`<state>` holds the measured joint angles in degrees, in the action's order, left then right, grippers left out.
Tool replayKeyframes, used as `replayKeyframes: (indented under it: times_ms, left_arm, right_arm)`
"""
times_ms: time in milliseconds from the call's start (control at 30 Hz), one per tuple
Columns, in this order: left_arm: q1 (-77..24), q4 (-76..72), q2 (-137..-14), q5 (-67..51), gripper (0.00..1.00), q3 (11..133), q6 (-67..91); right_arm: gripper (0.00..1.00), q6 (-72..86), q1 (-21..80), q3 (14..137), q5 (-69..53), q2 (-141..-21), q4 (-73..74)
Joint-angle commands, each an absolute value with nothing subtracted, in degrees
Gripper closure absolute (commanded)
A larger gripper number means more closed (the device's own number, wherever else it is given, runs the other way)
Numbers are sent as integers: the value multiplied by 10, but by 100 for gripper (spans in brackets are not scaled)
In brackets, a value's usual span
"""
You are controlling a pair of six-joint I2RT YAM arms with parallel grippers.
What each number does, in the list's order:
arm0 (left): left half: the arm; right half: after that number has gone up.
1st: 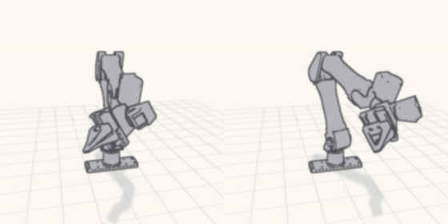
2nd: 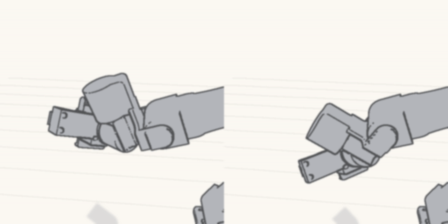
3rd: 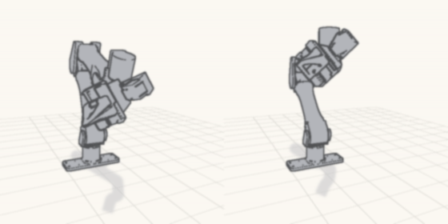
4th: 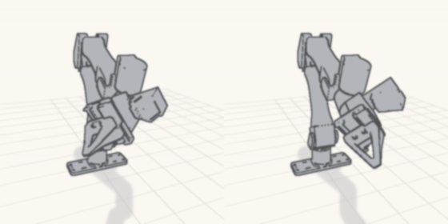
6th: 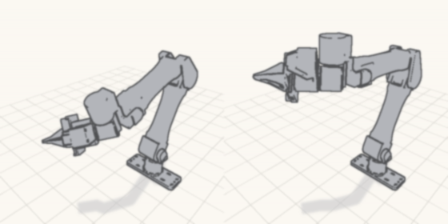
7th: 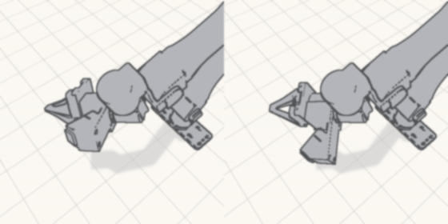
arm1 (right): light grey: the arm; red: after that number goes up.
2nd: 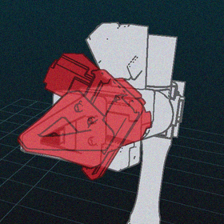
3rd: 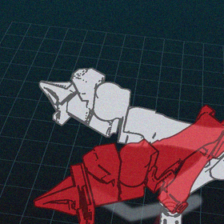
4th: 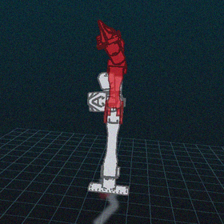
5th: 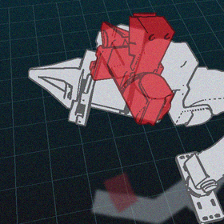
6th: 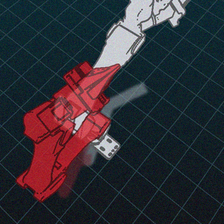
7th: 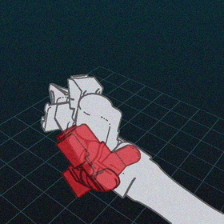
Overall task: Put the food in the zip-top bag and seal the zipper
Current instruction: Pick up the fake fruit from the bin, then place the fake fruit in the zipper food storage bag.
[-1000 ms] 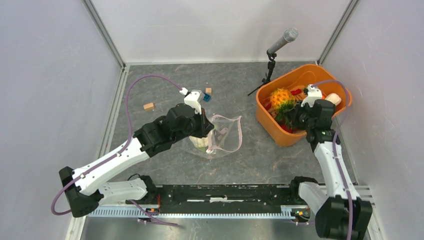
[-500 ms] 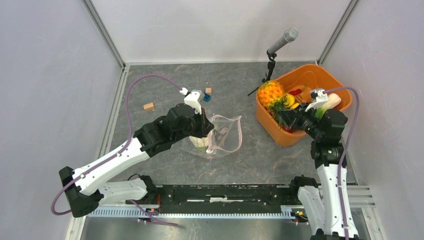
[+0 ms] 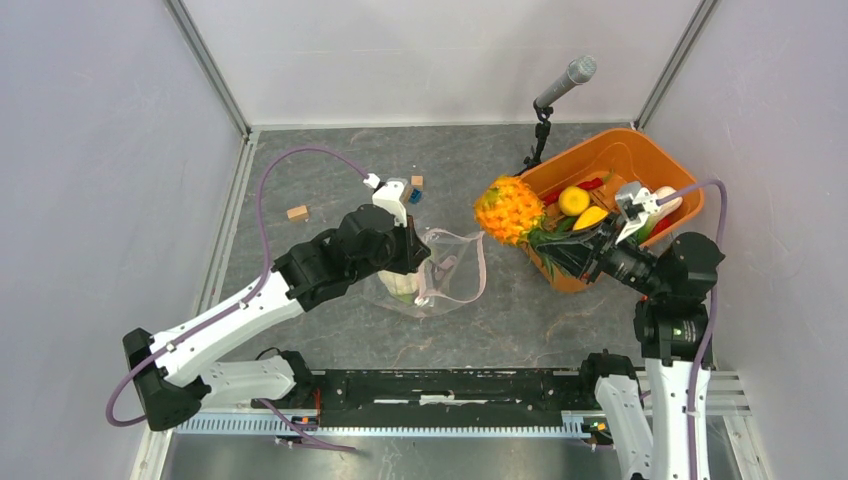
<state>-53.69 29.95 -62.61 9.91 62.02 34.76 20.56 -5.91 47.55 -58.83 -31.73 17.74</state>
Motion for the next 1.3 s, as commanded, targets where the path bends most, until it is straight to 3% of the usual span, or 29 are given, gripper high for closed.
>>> replayKeyframes:
  times_ms: [0, 367, 533, 1000, 1267]
  left_arm:
    - [-535, 289, -633, 117, 98, 661, 353]
    - [-536, 301, -675, 147, 98, 700, 376]
    - [-536, 294, -679, 146, 98, 696, 380]
    - [-535, 298, -690, 152, 98, 698, 372]
    - [-536, 298, -679, 145, 98, 698, 356]
  right_arm:
    - [100, 195, -43, 503, -627, -315, 196]
    - [100, 36, 59, 596, -478, -388, 414]
    - [100, 18, 111, 603, -401, -417, 444]
    - [100, 27, 250, 603, -423, -414, 347]
    - [100, 5, 282, 579, -313, -472, 415]
